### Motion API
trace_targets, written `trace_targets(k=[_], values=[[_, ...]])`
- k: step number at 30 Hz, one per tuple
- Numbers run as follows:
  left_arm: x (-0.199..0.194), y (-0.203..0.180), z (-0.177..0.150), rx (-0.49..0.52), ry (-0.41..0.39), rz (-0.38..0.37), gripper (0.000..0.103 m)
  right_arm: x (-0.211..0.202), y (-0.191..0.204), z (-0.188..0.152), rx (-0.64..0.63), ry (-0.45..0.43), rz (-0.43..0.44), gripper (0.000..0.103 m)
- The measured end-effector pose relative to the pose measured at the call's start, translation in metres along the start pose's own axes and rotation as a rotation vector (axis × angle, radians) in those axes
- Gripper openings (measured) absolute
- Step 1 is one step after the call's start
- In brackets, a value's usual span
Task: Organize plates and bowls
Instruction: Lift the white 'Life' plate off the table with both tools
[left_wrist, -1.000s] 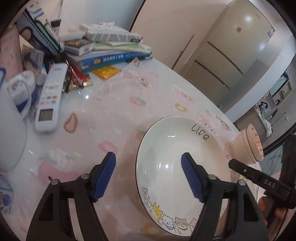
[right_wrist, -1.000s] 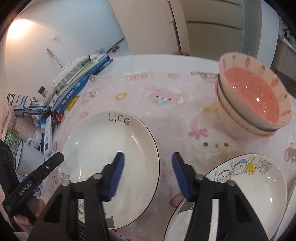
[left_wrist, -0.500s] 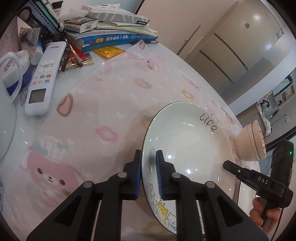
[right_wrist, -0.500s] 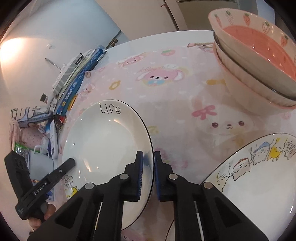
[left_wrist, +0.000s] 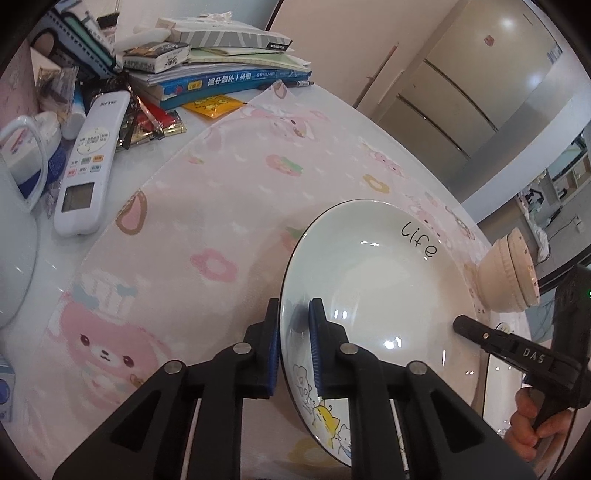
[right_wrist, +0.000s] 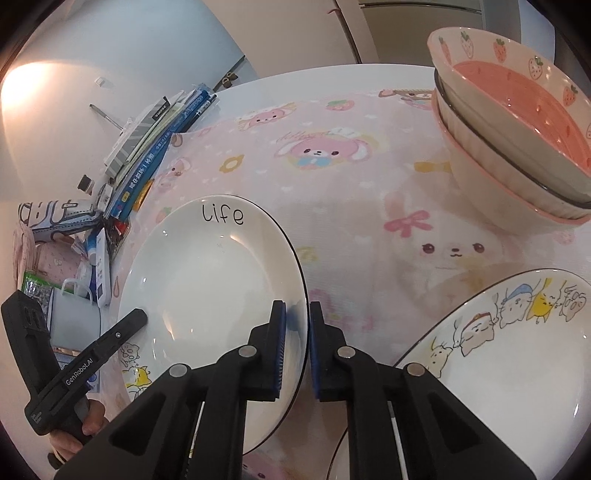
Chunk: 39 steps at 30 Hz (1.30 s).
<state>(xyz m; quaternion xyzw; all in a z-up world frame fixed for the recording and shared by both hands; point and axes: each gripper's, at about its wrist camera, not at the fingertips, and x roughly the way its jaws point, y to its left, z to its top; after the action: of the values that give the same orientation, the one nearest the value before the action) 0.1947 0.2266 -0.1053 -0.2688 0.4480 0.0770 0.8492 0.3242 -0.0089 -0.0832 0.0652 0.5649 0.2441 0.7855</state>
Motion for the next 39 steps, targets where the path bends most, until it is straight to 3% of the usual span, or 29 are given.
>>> trace_targets(k=[9, 18, 26, 35, 39], values=[[-0.025, -0.017, -0.001, 0.054, -0.048, -0.036, 0.011, -0.032, 0.001, 0.001, 0.001, -0.049, -0.002, 0.013], [-0.074, -0.044, 0.002, 0.117, -0.117, -0.129, 0.011, -0.106, -0.001, -0.008, -0.007, -0.131, 0.082, 0.013], [-0.118, -0.094, -0.003, 0.215, -0.173, -0.173, 0.011, -0.177, -0.014, -0.03, 0.006, -0.248, 0.068, 0.013], [-0.127, -0.148, -0.022, 0.283, -0.173, -0.274, 0.011, -0.238, -0.056, -0.067, 0.083, -0.349, 0.038, 0.013], [-0.123, -0.175, -0.033, 0.346, -0.172, -0.282, 0.011, -0.244, -0.075, -0.089, 0.144, -0.393, -0.053, 0.017]])
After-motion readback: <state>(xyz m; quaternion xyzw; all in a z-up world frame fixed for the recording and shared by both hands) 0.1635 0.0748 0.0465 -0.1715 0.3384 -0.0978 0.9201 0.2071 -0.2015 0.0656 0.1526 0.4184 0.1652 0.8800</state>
